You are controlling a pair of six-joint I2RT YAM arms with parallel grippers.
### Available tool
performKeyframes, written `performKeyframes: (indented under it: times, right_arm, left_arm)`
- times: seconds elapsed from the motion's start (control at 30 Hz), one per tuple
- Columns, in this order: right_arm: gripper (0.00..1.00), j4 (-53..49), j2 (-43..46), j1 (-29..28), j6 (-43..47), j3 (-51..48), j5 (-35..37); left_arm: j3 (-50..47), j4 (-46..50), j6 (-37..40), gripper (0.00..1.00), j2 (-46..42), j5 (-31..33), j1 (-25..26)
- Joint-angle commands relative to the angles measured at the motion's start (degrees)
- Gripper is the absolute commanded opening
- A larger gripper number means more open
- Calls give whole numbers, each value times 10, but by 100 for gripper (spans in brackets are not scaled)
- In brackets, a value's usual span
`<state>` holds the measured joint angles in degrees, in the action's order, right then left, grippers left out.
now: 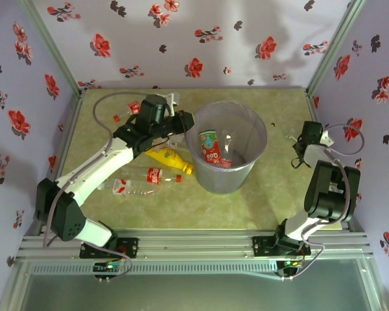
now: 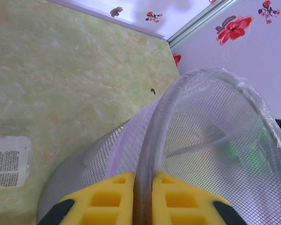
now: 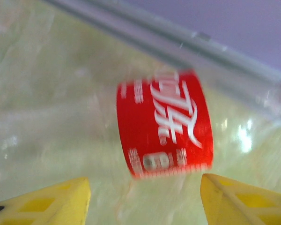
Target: Put the plastic bottles in the bin
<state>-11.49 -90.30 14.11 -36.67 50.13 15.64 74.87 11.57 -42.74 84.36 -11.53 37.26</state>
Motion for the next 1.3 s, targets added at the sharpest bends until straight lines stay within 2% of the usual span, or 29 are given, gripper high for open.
performKeyframes:
  times: [0.0,0.13,0.2,0.3,0.4,0.5,0.6,0.63,0.7,0.83,1.03,1.17,1.27]
  right_arm:
    - [64,-51,43,-17,-19,-29,-80]
    - [65,-105,120,-64,-15,-43,-133]
    - [68,-151,159,-93,17,-25,-118]
    - [71,-230,185,-107,55,29,-67]
    - [70,-223,196,-112,59,54,-31]
    - [67,-158,188,-115,21,68,-16]
    - [64,-73,158,-120,-22,83,31]
    - [64,-42,140,-119,-33,89,75]
    - [63,-4,91,-114,-47,116,119]
    - [63,7,-32,-83,-89,202,154]
    - [64,-18,-163,-42,-110,285,152]
    - [64,-36,-209,-36,-100,299,152]
    - [64,-16,-203,-44,-100,261,145]
  left_arm:
    - [-10,14,6,0,-7,8,0]
    - [-10,11,4,0,-4,8,0]
    - [-10,11,4,0,-5,8,1]
    - [-9,7,4,0,-4,7,0]
    - [-15,-6,-2,0,-2,4,0]
    - [-19,-15,-7,0,-1,-1,2]
    - [-23,-17,-8,0,-5,0,5]
    - [-25,-19,-8,0,-7,0,4]
    - [-27,-20,-9,0,-11,-2,5]
    - [-33,-20,-9,0,-22,-3,5]
    - [-40,-16,-6,0,-37,-4,5]
    - [-42,-12,-4,0,-42,-3,5]
    - [-42,-13,-4,0,-41,-3,4]
